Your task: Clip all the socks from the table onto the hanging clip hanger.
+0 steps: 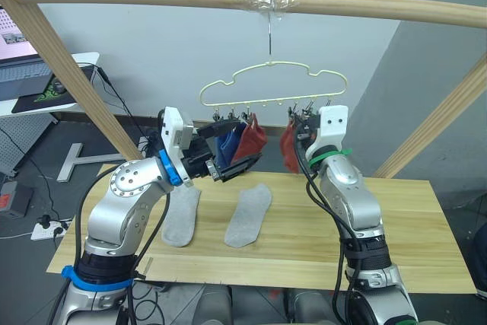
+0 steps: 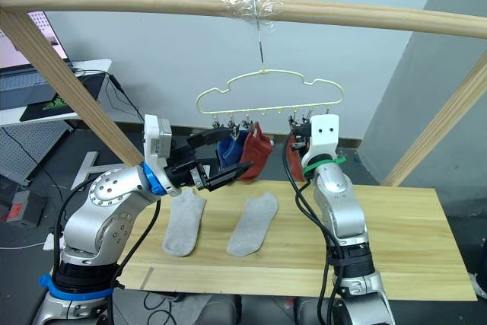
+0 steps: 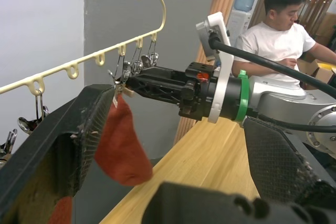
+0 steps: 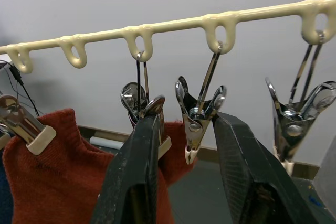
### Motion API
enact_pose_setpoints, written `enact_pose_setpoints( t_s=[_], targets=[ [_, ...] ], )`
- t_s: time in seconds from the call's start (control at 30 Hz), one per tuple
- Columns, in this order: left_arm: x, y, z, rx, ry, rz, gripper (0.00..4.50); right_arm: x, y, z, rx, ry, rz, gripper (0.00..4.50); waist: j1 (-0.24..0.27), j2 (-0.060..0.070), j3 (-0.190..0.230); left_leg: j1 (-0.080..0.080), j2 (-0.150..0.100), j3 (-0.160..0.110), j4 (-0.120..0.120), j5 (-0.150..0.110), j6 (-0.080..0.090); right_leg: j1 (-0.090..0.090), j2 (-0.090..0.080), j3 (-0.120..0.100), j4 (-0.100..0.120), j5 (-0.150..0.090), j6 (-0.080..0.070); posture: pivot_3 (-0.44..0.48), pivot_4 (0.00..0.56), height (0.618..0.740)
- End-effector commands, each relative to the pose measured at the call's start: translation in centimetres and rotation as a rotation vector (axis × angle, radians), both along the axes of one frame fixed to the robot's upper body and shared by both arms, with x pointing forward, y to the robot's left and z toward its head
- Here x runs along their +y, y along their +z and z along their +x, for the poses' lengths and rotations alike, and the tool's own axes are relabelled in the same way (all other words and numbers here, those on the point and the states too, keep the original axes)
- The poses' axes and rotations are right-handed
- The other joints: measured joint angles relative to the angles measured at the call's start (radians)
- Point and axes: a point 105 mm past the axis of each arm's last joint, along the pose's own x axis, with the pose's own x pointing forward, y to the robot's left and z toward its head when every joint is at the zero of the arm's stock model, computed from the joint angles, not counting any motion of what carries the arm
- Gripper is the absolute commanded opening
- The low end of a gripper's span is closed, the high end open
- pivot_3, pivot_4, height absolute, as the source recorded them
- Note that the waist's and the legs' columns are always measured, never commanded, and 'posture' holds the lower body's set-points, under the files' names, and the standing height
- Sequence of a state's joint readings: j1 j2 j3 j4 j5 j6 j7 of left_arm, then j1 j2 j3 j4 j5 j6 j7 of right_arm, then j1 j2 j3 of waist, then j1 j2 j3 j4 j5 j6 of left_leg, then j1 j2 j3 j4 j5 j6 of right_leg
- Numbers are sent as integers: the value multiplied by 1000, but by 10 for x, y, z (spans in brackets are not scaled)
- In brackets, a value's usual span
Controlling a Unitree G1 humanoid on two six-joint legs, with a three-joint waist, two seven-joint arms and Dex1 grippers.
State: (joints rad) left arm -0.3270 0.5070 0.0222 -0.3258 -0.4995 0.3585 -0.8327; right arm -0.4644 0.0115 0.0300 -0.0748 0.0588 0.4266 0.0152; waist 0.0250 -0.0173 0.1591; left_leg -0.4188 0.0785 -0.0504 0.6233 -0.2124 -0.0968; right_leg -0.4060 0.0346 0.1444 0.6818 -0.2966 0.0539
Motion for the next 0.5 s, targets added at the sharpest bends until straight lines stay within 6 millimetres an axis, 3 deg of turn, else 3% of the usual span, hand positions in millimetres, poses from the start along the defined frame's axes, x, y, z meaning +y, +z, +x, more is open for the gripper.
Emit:
enact_pose_setpoints(
  t_s=[0.03,0.5],
  targets=[
    [-5,10,-5,-52,-16,-7,4500,0,20,3,-76,-11,4,1619,0,0,0,0,0,0,0,0,0,0,0,0,0,0,0,199,145,740],
    [-7,19,-4,-69,-16,-29,4500,3,27,11,-107,-16,6,1619,0,0,0,0,0,0,0,0,0,0,0,0,0,0,0,204,150,740]
  ],
)
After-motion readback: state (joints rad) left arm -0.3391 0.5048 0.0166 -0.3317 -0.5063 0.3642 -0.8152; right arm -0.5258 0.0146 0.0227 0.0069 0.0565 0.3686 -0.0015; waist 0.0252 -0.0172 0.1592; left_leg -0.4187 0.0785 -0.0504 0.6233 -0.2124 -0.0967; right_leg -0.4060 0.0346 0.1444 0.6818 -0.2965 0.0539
